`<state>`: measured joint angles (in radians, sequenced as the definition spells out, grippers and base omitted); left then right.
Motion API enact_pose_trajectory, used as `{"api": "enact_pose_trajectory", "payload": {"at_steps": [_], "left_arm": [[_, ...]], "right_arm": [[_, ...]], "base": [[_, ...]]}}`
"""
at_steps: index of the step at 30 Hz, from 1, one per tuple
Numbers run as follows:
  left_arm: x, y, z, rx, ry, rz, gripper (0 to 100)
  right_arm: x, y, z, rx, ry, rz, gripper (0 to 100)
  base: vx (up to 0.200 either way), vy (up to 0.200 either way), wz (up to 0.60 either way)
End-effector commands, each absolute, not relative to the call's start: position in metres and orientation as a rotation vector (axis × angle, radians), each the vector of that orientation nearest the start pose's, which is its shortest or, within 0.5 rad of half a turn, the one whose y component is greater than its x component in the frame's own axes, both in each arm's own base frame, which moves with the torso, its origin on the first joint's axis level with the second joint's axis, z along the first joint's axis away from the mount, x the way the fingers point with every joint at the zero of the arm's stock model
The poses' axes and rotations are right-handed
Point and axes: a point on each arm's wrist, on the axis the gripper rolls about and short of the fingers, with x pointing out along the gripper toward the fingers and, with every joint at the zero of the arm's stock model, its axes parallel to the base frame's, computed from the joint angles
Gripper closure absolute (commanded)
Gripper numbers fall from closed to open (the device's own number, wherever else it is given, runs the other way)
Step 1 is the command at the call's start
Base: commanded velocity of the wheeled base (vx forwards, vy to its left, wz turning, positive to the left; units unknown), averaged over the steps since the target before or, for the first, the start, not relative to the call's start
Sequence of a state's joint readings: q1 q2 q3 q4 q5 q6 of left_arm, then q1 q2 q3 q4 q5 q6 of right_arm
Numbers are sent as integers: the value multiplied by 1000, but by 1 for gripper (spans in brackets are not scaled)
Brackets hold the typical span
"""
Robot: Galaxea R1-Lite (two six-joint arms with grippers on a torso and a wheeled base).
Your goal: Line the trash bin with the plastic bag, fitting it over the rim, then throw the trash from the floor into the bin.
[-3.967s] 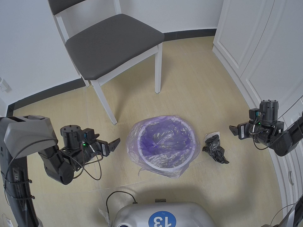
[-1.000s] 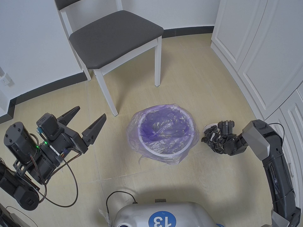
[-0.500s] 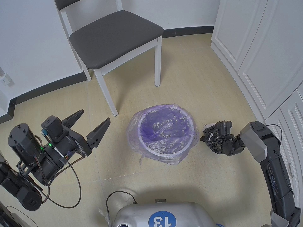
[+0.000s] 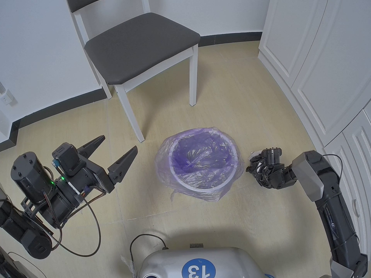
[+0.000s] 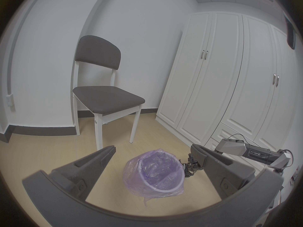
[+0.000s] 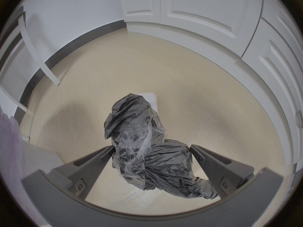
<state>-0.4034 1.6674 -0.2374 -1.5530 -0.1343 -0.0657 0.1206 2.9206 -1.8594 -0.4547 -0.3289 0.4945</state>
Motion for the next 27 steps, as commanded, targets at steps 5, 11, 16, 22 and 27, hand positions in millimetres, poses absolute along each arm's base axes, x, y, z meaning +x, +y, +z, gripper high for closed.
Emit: {"api": "enact_pose_trajectory", "payload": {"at_steps": [5,11,16,22,27], "left_arm": [[209,-94,151,-84,-124,-548,0],[209,-95,150,-84,-120,-551,0],[207,-94,150,-83,-117,-550,0],[206,-94,149,-83,-114,-553,0],[206,-97,148,-83,-108,-563,0]], "right_arm": [[522,56,-122,334,549,-350,0],[521,56,-122,333,549,-350,100],[521,57,-122,300,549,-342,100],[521,57,-119,273,482,-323,100],[521,57,-103,289,431,-314,100]], "base": [[0,0,0],[0,0,0],[0,0,0],[0,0,0],[0,0,0]]}}
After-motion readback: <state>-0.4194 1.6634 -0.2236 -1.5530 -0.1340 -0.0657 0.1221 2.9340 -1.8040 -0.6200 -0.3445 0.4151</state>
